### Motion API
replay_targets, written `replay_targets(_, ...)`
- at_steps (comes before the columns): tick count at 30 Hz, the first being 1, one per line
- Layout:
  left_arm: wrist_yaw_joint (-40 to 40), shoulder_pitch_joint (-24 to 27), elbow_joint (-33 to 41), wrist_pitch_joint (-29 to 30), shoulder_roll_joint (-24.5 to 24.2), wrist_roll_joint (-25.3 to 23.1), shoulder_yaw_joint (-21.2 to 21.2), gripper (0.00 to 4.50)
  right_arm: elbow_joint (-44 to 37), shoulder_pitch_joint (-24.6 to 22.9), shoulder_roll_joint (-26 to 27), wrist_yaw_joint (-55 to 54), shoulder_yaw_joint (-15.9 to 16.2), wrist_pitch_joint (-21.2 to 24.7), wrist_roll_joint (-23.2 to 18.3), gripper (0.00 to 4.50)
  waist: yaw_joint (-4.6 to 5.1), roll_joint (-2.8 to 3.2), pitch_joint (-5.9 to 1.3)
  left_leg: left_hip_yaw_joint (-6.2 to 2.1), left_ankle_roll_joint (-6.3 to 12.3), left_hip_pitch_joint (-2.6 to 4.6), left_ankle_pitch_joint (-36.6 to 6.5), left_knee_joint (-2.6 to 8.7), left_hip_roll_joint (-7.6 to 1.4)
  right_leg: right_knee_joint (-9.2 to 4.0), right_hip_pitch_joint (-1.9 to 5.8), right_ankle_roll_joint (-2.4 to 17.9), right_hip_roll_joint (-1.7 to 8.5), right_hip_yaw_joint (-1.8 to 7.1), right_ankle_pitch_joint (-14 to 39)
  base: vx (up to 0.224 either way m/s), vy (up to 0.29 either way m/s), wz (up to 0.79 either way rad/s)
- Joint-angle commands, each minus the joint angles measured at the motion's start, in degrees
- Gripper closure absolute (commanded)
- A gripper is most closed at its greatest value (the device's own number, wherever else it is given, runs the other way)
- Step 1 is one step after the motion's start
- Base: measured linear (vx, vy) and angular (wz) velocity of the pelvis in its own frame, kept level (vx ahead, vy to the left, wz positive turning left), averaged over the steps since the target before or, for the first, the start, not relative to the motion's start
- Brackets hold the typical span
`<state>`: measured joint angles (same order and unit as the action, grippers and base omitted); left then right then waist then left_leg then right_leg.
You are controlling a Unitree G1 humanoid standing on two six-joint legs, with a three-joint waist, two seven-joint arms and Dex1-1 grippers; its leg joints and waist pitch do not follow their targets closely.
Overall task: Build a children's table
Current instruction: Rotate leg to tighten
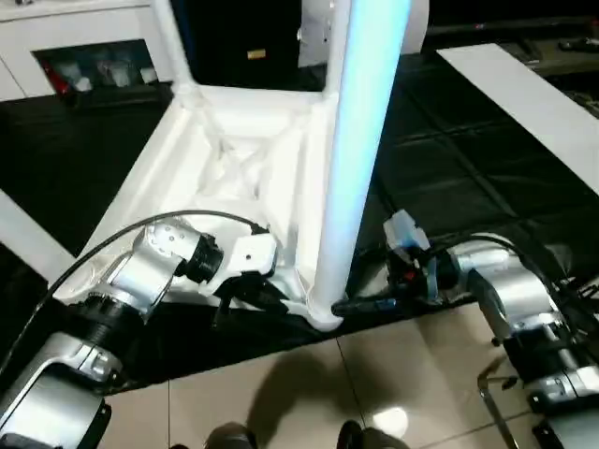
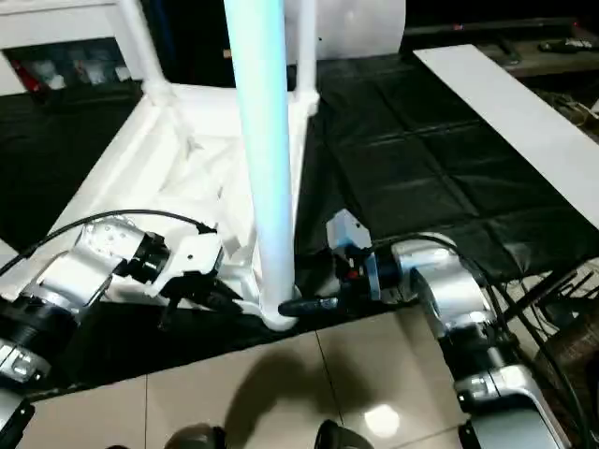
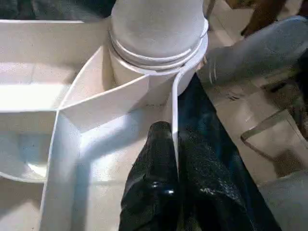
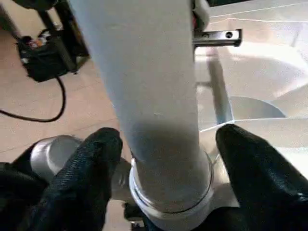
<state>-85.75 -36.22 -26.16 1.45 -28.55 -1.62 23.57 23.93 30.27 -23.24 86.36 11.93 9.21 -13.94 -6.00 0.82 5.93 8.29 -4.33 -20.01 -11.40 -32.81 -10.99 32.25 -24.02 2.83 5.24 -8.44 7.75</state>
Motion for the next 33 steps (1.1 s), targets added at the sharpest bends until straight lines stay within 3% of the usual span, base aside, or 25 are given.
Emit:
replay_targets(1, -3.6, 0.1, -0.2, -1.1, 0.5, -1.7, 4.3, 4.5, 0.6, 1.0, 0.0, 1.4, 1.0, -1.1, 0.0, 1.39, 0.23, -0.68, -4.66, 0.45, 6.88, -0.31, -3.3, 3.04, -2.34, -2.69, 4.28, 10.3, 3.84, 3.96, 15.5, 0.0, 0.0, 0.0)
replay_targets(9, -3.9, -0.2, -1.1, -2.1, 0.9, -1.8, 4.7, 4.5, 3.4, 2.4, 1.2, 2.6, 1.8, -3.0, -0.1, 1.8, -0.22, -0.61, -4.71, 0.45, 6.82, -0.36, -2.7, 2.98, -2.28, -2.68, 4.27, 10.1, 3.82, 3.88, 15.9, 0.0, 0.0, 0.0)
replay_targets(16, -4.2, -0.3, -1.3, -1.5, 1.1, -1.5, 4.8, 4.5, 3.1, 2.3, 0.8, 5.4, 3.0, -1.0, -0.6, 2.33, -0.31, -0.53, -4.7, 0.41, 6.97, -0.38, -2.6, 2.94, -2.31, -2.62, 4.3, 10.1, 3.8, 3.87, 15.5, 0.0, 0.0, 0.0)
replay_targets(18, -3.9, 0.0, -1.0, -0.3, 1.2, -0.9, 4.3, 4.5, 2.5, 1.8, 0.5, 5.6, 3.1, 0.1, -1.0, 2.43, -0.35, -0.47, -4.64, 0.4, 6.92, -0.29, -2.9, 2.97, -2.35, -2.65, 4.27, 10.3, 3.74, 3.86, 15.6, 0.0, 0.0, 0.0)
replay_targets(22, 1.2, 1.2, 1.3, 6.3, 2.5, 0.8, 1.3, 4.5, -3.0, -1.3, 1.8, -0.2, 1.4, 6.4, -3.6, 2.46, -0.4, -0.3, -4.57, 0.33, 6.44, -0.29, -3.1, 3.02, -2.4, -2.61, 4.31, 10.4, 3.75, 3.89, 15.3, 0.0, 0.0, 0.0)
replay_targets(25, 5.1, 1.8, 2.3, 10.4, 3.8, 1.3, -0.4, 4.5, -6.8, -3.6, 3.3, -4.9, 0.7, 9.2, -3.9, 2.47, -0.31, -0.49, -4.37, 0.36, 5.9, -0.37, -3.7, 3.16, -2.32, -2.94, 4.36, 9.5, 3.71, 3.9, 16.9, 0.0, 0.0, 0.0)
replay_targets(26, 7.4, 2.3, 3.1, 12.8, 5.0, 2.2, -1.7, 4.5, -8.7, -5.1, 4.2, -7.7, 0.8, 10.1, -3.2, 2.47, -0.07, -0.4, -4.03, 0.35, 4.54, -0.37, -6.0, 3.28, -2.15, -3.49, 4.28, 8.1, 3.78, 3.83, 21.2, 0.0, 0.0, 0.0)
replay_targets(29, 13.6, 3.3, 5.0, 17.3, 8.3, 2.9, -4.1, 4.5, -11.7, -7.9, 8.3, -16.7, 0.4, 12.4, -1.4, 2.47, 0.4, -0.54, -3.55, 0.34, 3.0, -0.18, -9.4, 3.45, -1.62, -4.62, 4.17, 5.0, 3.8, 3.54, 29.0, 0.0, 0.0, 0.0)
replay_targets(31, 18.0, 3.9, 5.8, 19.9, 10.6, 2.7, -5.2, 4.5, -12.8, -9.1, 11.9, -23.1, 0.0, 13.8, -0.2, 2.47, 1.37, -0.85, -2.95, 0.23, 1.8, -0.21, -11.9, 3.47, -0.95, -5.81, 4.07, 1.6, 3.61, 2.83, 35.6, 0.0, 0.0, 0.0)
replay_targets(32, 22.1, 4.1, 6.2, 22.2, 12.7, 2.1, -6.1, 4.5, -13.8, -9.7, 14.8, -28.5, -0.1, 15.1, 0.7, 2.47, 2.67, -0.64, -2.38, -0.17, 0.51, 0.0, -15.2, 3.21, -0.47, -7.35, 4.0, -2.5, 3.56, 1.35, 42.7, 0.0, 0.0, 0.0)
replay_targets(33, 23.1, 4.1, 6.1, 22.5, 13.2, 2.0, -6.4, 4.5, -13.8, -9.8, 15.5, -29.8, -0.1, 15.3, 1.1, 2.47, 3.3, -0.65, -2.21, -0.2, 0.48, 0.58, -16.8, 2.96, -0.37, -8.31, 3.68, -3.9, 3.49, 0.6, 44.7, 0.0, 0.0, 0.0)
